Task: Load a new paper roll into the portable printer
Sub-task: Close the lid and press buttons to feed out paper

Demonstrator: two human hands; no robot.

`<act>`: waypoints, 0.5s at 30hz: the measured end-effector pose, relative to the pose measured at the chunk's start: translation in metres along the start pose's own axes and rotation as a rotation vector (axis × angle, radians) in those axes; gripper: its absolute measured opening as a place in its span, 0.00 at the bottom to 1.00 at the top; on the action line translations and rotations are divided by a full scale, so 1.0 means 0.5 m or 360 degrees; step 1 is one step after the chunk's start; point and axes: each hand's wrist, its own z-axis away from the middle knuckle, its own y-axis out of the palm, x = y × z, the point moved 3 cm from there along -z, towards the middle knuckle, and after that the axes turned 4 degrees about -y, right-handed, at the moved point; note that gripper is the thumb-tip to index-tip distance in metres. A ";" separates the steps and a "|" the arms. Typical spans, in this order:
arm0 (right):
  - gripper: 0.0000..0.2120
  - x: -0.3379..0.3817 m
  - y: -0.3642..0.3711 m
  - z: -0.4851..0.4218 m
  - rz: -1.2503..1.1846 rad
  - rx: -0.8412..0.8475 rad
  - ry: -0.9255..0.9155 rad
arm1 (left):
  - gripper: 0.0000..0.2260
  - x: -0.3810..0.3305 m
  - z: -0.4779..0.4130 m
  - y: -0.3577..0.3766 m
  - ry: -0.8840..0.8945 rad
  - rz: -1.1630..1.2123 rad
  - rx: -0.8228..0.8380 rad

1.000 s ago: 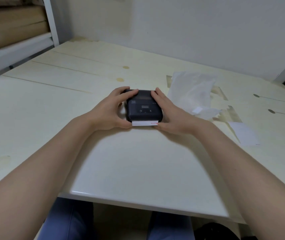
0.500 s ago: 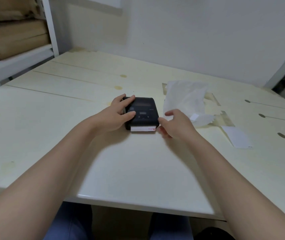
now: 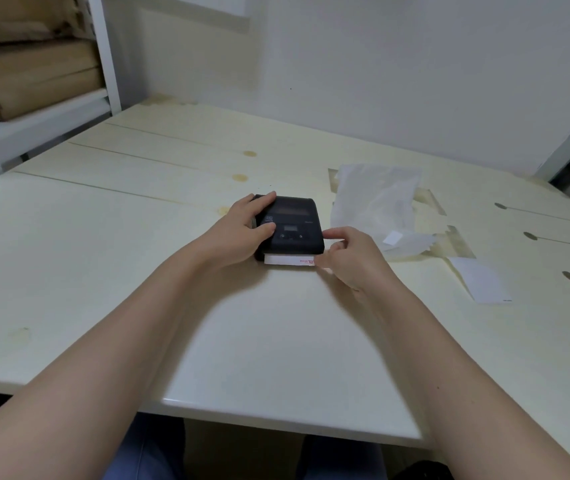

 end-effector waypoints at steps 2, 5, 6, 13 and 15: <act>0.19 0.004 0.006 -0.007 -0.0057 -0.0037 0.0044 | 0.27 -0.001 -0.008 0.002 -0.0026 0.0113 0.0013; 0.12 0.008 0.016 -0.019 -0.0055 -0.0018 0.0032 | 0.25 0.001 -0.017 0.016 -0.0056 0.0326 0.0029; 0.14 0.009 0.017 -0.020 -0.0074 -0.0015 0.0003 | 0.24 0.001 -0.019 0.022 -0.0074 0.0443 0.0042; 0.10 -0.004 0.036 -0.030 -0.0617 -0.0126 -0.0233 | 0.23 0.006 -0.036 0.033 0.0020 0.0918 0.0057; 0.10 -0.004 0.034 -0.038 -0.0883 -0.0104 -0.0194 | 0.24 0.000 -0.036 0.035 0.0039 0.0922 0.0080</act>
